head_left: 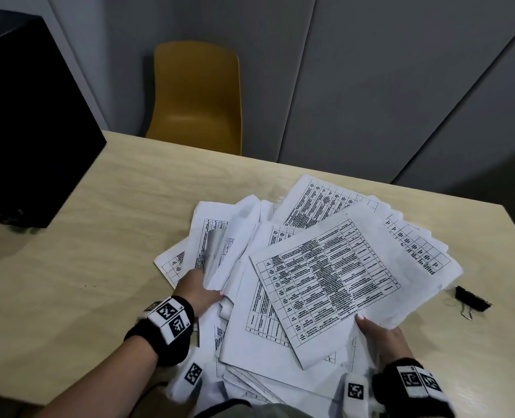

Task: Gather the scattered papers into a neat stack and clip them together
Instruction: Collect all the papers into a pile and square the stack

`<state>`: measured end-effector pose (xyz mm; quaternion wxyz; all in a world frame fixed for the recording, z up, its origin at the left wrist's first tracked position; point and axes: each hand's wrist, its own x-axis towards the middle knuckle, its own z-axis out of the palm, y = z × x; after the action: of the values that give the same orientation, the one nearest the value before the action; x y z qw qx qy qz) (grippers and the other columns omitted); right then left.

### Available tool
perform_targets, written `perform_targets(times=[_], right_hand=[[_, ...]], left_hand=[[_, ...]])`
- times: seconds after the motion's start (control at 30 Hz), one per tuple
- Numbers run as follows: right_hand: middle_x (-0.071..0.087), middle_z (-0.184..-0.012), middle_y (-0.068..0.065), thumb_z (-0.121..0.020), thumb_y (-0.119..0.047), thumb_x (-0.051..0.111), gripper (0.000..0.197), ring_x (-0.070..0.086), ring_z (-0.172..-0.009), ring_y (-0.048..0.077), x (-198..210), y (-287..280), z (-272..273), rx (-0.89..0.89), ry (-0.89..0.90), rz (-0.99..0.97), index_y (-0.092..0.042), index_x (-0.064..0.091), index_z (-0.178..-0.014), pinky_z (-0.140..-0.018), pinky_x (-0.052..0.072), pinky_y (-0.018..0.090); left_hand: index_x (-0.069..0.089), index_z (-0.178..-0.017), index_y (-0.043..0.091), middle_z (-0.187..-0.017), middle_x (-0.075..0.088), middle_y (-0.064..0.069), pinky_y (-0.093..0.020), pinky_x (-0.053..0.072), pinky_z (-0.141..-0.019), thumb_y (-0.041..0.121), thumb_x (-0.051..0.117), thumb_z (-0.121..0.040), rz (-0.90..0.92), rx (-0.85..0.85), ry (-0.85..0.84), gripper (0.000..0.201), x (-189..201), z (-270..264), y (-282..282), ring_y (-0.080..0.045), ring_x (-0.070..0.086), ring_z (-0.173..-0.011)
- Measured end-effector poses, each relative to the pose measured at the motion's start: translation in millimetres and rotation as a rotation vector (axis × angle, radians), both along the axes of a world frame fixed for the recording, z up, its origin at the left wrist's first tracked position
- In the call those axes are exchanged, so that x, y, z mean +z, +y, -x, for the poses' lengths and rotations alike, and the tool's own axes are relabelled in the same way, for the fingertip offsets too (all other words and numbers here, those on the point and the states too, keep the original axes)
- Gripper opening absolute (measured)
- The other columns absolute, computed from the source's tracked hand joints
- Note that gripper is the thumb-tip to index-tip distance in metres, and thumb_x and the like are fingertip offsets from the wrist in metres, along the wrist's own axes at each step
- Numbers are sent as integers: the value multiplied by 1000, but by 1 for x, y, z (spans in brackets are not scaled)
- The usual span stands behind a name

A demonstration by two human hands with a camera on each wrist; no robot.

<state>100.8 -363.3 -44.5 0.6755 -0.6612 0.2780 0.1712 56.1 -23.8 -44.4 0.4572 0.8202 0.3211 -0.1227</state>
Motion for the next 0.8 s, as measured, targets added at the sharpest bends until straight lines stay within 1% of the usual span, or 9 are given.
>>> perform_targets(times=[0.1,0.17,0.23,0.33,0.4,0.53,0.6,0.67,0.8], right_hand=[[74,-67,8,-84,-2,60,15,67,-75,32,2,0,1,6,-10,-7,-5,62,-99,-80,51,43],[73,-63,7,-84,-3,60,13,68,-63,29,5,0,1,1,-15,-20,-6,62,-97,-72,51,37],[72,-60,4,-85,0,58,13,68,-54,24,9,1,2,2,-29,-39,-5,60,-97,-63,50,31],[71,-57,-2,-86,4,54,16,68,-48,14,11,2,2,4,-53,-58,-4,57,-99,-47,50,24],[74,-66,0,-86,2,56,21,71,-57,18,6,1,2,13,-44,-42,-2,58,-106,-58,51,26],[69,-102,20,-83,-4,62,37,66,-90,35,0,0,1,14,-14,28,6,56,-117,-93,47,52],[68,-103,21,-83,-4,62,35,65,-92,36,-1,-1,0,42,-10,53,7,56,-116,-93,47,52],[68,-101,20,-84,-3,60,30,66,-90,35,-1,-1,0,47,-11,47,5,57,-113,-87,49,46],[68,-105,22,-83,-6,63,34,65,-93,38,-5,-1,0,38,-7,59,4,57,-115,-96,43,59]], left_hand=[[58,-96,12,-94,66,-8,-32,52,-78,24,73,-70,41,-80,96,32,7,4,1,-27,63,-89],[60,-95,14,-87,68,-5,-32,55,-72,28,69,-59,138,-58,97,39,8,8,-1,-25,65,-83],[61,-100,9,-87,69,-6,-29,54,-65,28,67,-56,198,-28,79,48,5,10,-6,-25,66,-82],[58,-103,4,-97,65,-12,-24,45,-69,24,63,-61,132,-45,96,47,-1,10,-13,-28,63,-91],[58,-105,1,-101,65,-17,-27,47,-73,22,64,-64,92,21,94,46,-2,11,-10,-31,63,-94],[58,-115,1,-111,66,-21,-35,49,-85,16,64,-83,-9,192,-5,36,11,13,17,-32,63,-94],[59,-116,2,-113,65,-21,-35,48,-86,16,61,-85,-63,252,-89,34,24,15,33,-33,62,-95],[59,-116,1,-114,65,-22,-34,47,-83,15,58,-86,-114,299,-181,33,39,16,46,-35,62,-96],[57,-113,-3,-108,64,-25,-32,43,-76,14,56,-88,-184,438,-350,31,73,14,59,-34,59,-90]])
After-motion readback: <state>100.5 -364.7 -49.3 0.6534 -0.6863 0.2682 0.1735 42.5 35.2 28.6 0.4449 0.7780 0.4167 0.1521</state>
